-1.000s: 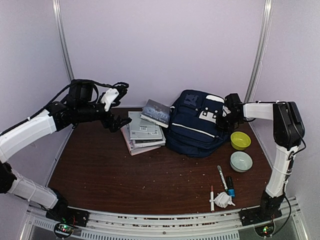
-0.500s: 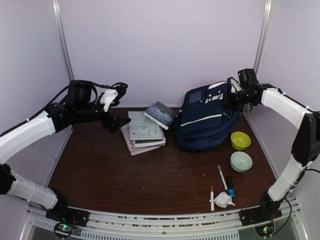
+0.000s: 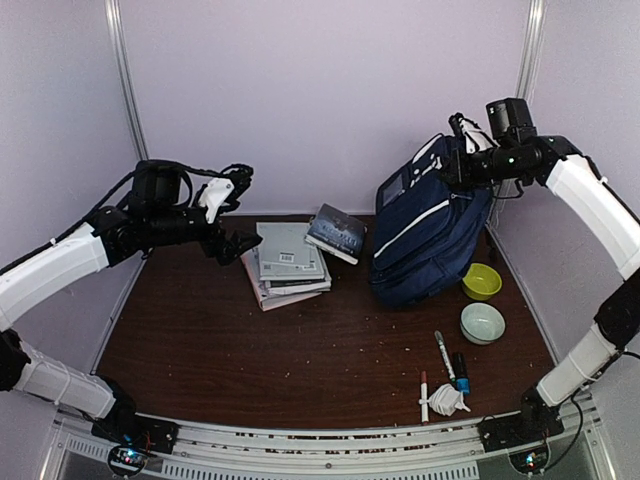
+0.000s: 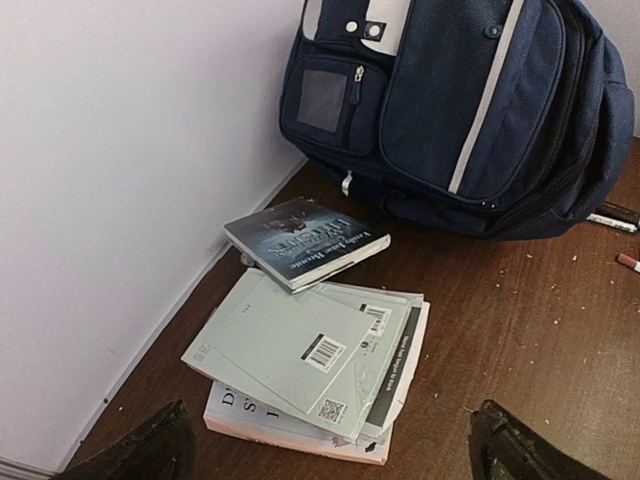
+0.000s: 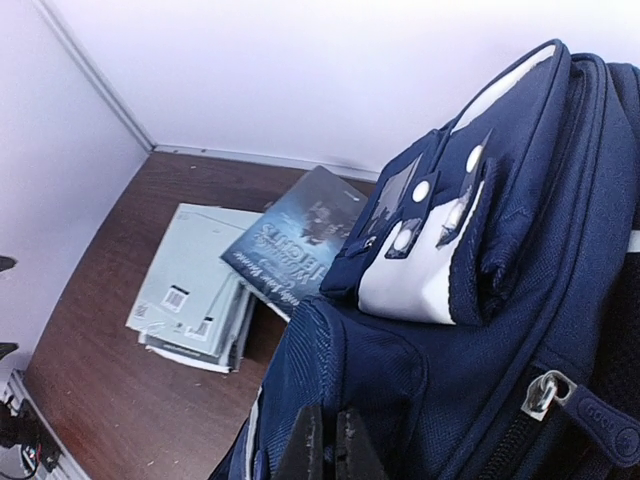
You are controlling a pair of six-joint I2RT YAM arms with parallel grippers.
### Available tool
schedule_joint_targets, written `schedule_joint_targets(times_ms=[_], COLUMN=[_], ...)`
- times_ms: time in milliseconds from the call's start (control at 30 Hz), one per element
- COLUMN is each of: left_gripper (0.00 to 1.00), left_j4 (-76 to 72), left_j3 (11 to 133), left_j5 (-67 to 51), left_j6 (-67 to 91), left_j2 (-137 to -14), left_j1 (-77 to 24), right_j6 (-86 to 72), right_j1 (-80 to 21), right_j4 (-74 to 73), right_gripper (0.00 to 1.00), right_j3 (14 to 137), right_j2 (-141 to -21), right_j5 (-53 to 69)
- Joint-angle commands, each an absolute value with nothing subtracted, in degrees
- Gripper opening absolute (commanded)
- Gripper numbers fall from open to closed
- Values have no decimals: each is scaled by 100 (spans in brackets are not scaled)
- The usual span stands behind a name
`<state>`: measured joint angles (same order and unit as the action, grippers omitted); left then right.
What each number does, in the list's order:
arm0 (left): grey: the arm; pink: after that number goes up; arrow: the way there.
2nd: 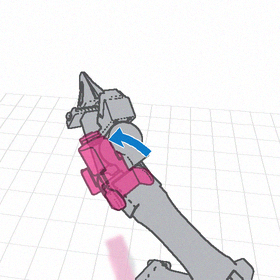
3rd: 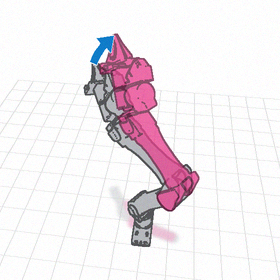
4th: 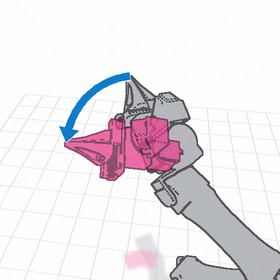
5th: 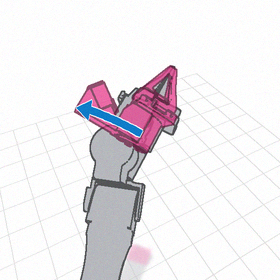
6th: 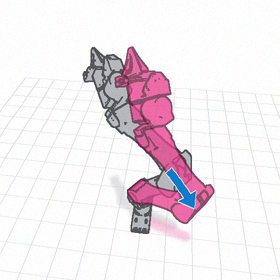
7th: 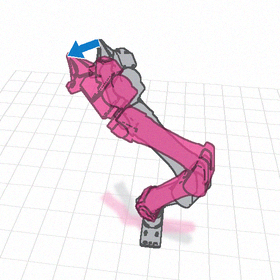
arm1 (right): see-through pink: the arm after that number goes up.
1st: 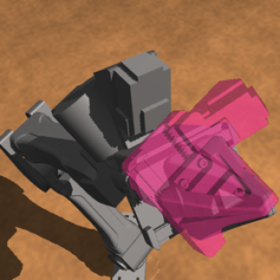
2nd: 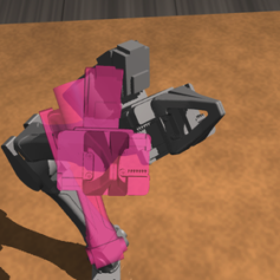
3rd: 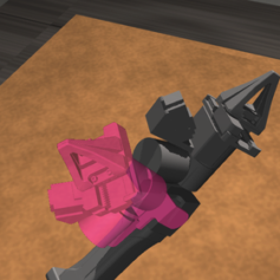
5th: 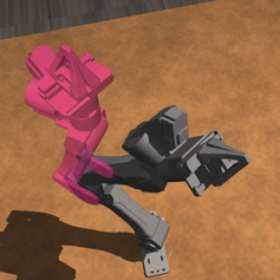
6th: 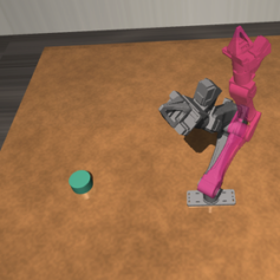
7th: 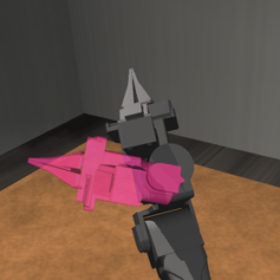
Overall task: Pack the student bag
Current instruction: Pass from the right arm to the left
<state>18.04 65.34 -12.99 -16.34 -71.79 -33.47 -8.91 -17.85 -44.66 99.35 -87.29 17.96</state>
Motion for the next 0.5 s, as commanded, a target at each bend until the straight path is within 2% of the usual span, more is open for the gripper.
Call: schedule_joint_targets(times_ms=[0, 167, 300, 467], left_gripper=[98, 98, 98, 98], left_j4=[1737, 1775, 1942, 2444], left_j3=[6632, 6688, 6795, 7078], left_j5=[-1700, -1913, -2173, -2684], left_j6=[-1724, -1678, -1718, -1819], left_j2=[-7142, -7052, -6830, -6597], left_j1=[-3332, -3336, -3338, -3320], right_j6=[-631, -574, -433, 996], right_j1=[-2279, -2702, -3147, -4396], right_j4=[-3345, -2926, -2277, -3019], right_gripper=[0, 0, 0, 0], right_j3=[10354, 10405, 9950, 10087], right_j2=[-8007, -7676, -7538, -7914], right_j5=[2516, 2940, 3703, 4030])
